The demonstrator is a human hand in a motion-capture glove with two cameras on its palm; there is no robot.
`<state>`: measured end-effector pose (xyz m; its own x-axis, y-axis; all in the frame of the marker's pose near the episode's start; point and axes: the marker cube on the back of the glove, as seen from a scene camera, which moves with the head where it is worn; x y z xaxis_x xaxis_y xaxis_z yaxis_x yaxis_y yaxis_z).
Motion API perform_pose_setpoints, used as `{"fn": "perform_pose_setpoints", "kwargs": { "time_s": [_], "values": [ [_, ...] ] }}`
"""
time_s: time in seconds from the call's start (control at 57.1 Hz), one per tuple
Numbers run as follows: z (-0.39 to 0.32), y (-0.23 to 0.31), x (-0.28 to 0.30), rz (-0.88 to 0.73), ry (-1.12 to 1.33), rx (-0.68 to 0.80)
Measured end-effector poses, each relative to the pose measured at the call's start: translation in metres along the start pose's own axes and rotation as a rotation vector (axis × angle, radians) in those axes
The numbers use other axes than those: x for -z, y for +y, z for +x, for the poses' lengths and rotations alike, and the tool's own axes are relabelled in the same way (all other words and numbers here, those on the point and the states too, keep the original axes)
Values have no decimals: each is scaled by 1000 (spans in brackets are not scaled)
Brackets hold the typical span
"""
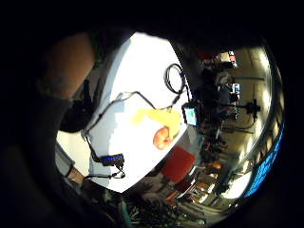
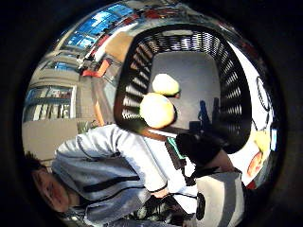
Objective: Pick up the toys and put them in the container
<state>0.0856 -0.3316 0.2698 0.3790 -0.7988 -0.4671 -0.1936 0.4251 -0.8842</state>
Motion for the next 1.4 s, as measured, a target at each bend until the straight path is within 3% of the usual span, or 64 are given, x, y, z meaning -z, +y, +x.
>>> {"fn": "perform_pose_setpoints", "kwargs": {
  "time_s": [0.14,0.385,0.508,0.718,0.876,1.086,1.401],
  "values": [
    [51,53,-34,-61,41,-208],
    [163,130,-136,-260,-190,-610],
    [169,139,-181,-288,-336,-772],
    [186,128,-221,-333,-440,-922],
    [186,116,-244,-239,-580,-997],
    [185,112,-248,-160,-469,-1064],
    [164,135,-224,-90,-421,-992]
  ]
}}
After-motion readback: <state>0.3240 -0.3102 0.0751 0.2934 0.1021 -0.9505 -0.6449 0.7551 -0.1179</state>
